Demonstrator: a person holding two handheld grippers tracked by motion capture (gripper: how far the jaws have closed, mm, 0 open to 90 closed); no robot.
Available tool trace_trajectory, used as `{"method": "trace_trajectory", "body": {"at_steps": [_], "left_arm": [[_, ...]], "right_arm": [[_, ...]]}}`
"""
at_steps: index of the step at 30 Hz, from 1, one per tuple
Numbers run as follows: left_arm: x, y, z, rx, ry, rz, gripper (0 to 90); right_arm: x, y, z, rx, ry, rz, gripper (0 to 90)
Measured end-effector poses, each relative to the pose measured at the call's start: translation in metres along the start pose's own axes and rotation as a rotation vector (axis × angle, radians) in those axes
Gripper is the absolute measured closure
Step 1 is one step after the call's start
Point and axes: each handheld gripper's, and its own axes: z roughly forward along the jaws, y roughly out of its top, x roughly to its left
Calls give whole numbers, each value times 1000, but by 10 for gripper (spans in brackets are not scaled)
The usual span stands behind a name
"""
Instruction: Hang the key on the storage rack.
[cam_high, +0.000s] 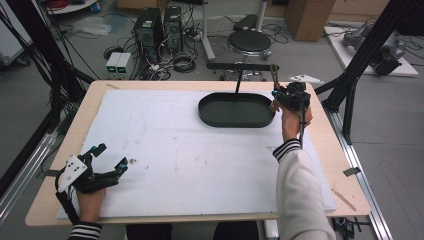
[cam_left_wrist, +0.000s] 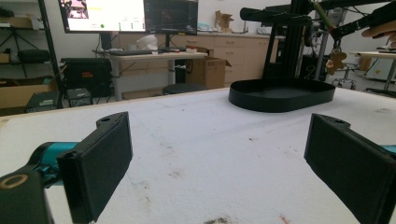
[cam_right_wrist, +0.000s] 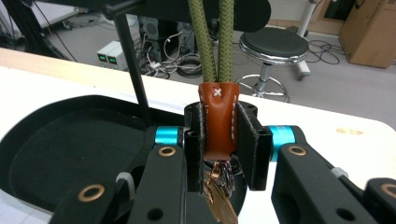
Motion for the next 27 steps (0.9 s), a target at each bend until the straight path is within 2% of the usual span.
{"method": "trace_trajectory", "body": {"at_steps": [23,27], "left_arm": [[0,0,0,-5,0,5,82],[0,0,0,-4,1,5,82]], "right_arm": [[-2,-6,15,12,-1,15,740],[-3,-7,17,17,-2,32,739]]}}
